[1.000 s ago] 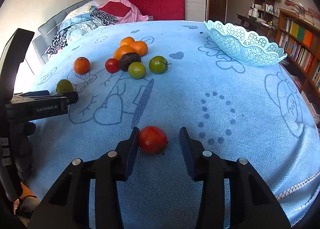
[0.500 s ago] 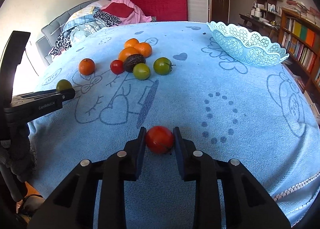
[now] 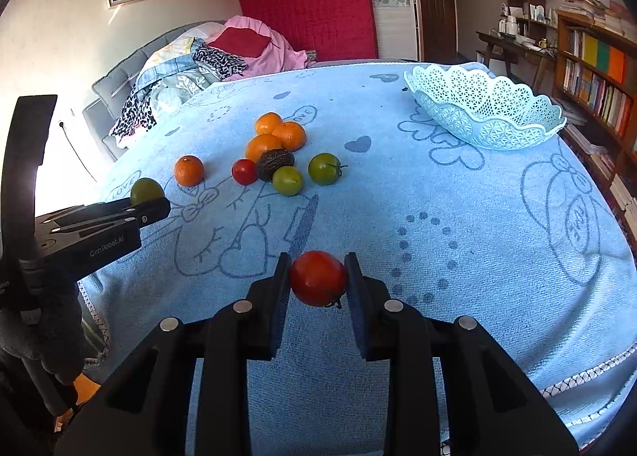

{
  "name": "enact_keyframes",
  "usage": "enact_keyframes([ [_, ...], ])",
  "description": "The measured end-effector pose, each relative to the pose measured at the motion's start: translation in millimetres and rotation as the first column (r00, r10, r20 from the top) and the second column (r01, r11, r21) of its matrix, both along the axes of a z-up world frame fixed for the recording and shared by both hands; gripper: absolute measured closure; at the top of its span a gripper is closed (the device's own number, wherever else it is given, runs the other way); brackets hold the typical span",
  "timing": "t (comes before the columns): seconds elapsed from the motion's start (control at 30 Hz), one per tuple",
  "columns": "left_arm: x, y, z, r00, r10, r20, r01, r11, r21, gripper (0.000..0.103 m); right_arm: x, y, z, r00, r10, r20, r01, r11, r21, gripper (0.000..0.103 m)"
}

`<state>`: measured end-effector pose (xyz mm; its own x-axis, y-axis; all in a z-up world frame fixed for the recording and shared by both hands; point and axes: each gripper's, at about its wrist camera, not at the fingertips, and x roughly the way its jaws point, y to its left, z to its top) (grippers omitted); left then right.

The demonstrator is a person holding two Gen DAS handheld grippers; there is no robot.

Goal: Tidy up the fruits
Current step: 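Grasp the red tomato with the right tool while the left tool grasps the green tomato, then drop the red tomato into the white basket with the right tool while the left tool drops the green tomato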

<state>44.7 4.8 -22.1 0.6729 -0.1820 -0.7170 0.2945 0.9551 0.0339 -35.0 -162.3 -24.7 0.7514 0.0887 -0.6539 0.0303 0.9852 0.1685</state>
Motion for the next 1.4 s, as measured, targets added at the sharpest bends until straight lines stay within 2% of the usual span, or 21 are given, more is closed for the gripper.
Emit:
enact_keyframes([
  [0.23, 2.5, -14.4, 9.7, 0.999, -0.051, -0.006, 0.051, 0.998, -0.032, 0.068, 1.4, -28.1, 23.9, 0.998, -0.050, 0.048, 0.050, 0.999, -0.001, 0.075],
  [0.67, 16.7, -74.8, 25.9, 0.988, -0.154, 0.029, 0.155, 0.988, -0.013, 0.068, 16.8, -103.4, 58.1, 0.966, -0.213, 0.150, 0.209, 0.977, 0.040, 0.075],
  [1.23, 50.6, -150.9, 41.8, 0.968, -0.242, 0.068, 0.243, 0.970, 0.003, 0.067, 78.8, -191.2, 47.8, 0.927, -0.354, 0.125, 0.344, 0.934, 0.099, 0.075],
  [1.3, 54.7, -159.0, 42.6, 0.965, -0.252, 0.068, 0.253, 0.968, 0.000, 0.067, 81.5, -195.3, 46.3, 0.923, -0.362, 0.131, 0.349, 0.931, 0.109, 0.069],
  [1.37, 58.3, -168.0, 43.6, 0.963, -0.262, 0.067, 0.263, 0.965, -0.005, 0.067, 79.7, -199.1, 45.2, 0.912, -0.382, 0.150, 0.367, 0.922, 0.120, 0.043],
  [1.4, 60.3, -172.3, 43.8, 0.961, -0.268, 0.067, 0.269, 0.963, -0.005, 0.067, 78.1, -200.9, 44.7, 0.905, -0.394, 0.162, 0.378, 0.918, 0.122, 0.042],
])
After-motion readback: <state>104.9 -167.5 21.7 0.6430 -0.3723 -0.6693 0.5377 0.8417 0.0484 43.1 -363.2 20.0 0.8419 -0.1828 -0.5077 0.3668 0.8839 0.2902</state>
